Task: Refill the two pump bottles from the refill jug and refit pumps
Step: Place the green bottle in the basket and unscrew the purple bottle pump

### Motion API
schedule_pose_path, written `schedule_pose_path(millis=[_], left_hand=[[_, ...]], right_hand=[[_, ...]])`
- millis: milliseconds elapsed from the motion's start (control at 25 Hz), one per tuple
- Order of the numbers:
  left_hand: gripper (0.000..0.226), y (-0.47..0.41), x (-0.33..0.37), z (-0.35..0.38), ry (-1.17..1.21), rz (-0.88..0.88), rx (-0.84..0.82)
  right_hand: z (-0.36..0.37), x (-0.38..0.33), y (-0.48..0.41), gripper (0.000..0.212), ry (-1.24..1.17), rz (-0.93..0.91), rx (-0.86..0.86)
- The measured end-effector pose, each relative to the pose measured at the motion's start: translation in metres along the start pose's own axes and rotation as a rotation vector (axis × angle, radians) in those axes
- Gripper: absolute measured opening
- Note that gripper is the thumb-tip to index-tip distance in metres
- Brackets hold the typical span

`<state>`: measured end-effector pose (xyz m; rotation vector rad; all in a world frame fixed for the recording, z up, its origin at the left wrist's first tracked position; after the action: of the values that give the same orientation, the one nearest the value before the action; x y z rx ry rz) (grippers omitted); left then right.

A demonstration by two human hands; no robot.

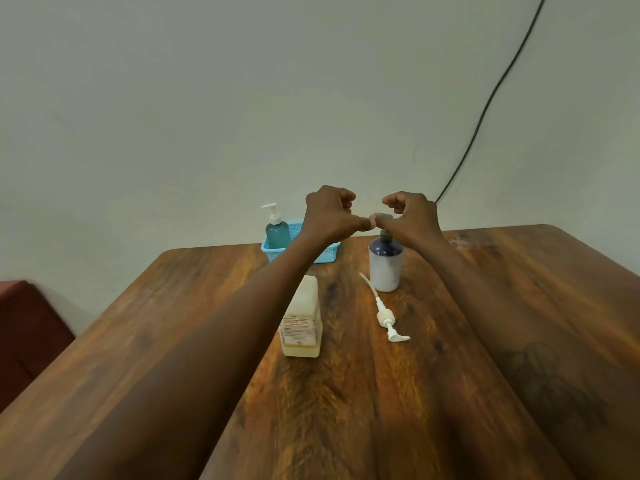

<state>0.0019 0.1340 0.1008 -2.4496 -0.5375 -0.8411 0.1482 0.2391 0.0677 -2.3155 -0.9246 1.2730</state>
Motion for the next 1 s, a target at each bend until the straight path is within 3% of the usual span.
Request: schedule_pose_path(millis=[160, 480, 720, 1000], left_hand=[[0.074, -0.003, -0.008, 0.031, 0.0, -0.044, -0.059], [0.074, -0.003, -0.01, 0.043, -0.036, -0.051, -0.065], [0.083, 0.018, -0.002, 0.017, 0.047, -0.012, -0.01], [0.079, 0.066, 0.011, -0.049, 0.258, 0.046, 0.122]], right_hand=[[0.013, 0.027, 0.001, 0.059, 0.056, 0.043, -0.073], [0.001, 0.029, 0.004, 0.027, 0.014, 0.018, 0.053], [-0.046, -0.038, 0.006, 0.022, -0.161, -0.137, 0.189], [-0.077, -0.125, 0.008, 0.023, -0.412, -0.226, 0.17]])
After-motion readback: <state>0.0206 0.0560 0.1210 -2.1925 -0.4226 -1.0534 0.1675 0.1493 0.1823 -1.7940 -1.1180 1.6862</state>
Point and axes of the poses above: each hand's wrist, its own y-axis away from the middle knuckle, its own z-axis out of the palm, x = y × z, the point moved 9 cm from there along -y, towards the middle knuckle, and after that the axes turned 9 degrees about -z, right-handed, at the moved point
